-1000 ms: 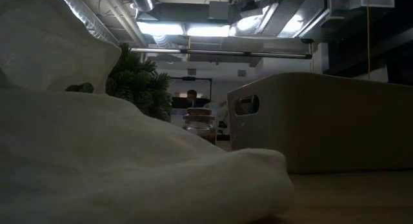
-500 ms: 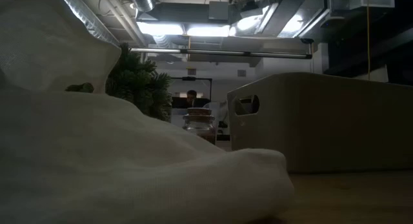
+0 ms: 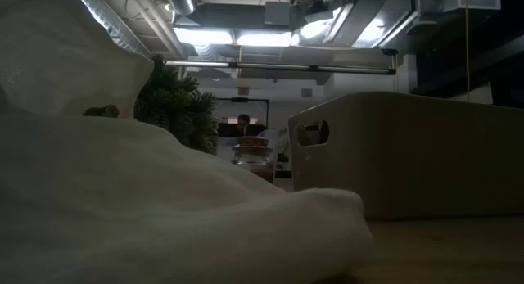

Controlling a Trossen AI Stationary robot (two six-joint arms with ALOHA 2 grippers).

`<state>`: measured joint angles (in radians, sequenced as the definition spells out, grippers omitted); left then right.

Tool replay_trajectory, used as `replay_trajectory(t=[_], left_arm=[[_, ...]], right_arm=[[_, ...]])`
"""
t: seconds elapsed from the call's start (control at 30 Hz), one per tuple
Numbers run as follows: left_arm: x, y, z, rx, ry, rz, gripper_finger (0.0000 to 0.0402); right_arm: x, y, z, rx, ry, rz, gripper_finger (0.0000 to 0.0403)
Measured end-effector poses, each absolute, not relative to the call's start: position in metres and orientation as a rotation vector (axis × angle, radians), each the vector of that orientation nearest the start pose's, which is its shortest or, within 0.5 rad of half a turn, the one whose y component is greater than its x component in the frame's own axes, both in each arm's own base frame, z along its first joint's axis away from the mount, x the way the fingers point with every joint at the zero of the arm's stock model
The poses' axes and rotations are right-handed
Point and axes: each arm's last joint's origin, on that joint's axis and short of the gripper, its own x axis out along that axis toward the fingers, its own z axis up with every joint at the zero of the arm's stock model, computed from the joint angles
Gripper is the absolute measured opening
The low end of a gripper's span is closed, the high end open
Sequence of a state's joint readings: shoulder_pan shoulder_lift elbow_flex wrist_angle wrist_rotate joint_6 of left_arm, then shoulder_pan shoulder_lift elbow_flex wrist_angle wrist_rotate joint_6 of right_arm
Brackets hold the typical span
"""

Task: Sort spices by type
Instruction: Put the top brown seasoning bottle into the yellow bin

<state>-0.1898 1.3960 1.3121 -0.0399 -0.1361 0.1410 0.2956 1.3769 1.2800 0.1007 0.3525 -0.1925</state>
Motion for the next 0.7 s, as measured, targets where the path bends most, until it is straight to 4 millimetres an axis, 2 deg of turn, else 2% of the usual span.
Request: replay_trajectory(t=[0.17,0.4,0.7], left_arm=[[0.313,-0.056,0.386,0.114,0.167,-0.057,0.0176],[0.312,-0.055,0.379,0.086,0.244,-0.063,0.0178],[0.31,-0.055,0.367,0.013,0.359,-0.049,0.0182]], right_arm=[[0.303,0.081,0.396,-0.203,0.039,-0.086,0.0264],[0.297,0.08,0.402,-0.223,0.208,-0.026,0.0264],[0.293,0.079,0.412,-0.212,0.238,-0.011,0.0264]])
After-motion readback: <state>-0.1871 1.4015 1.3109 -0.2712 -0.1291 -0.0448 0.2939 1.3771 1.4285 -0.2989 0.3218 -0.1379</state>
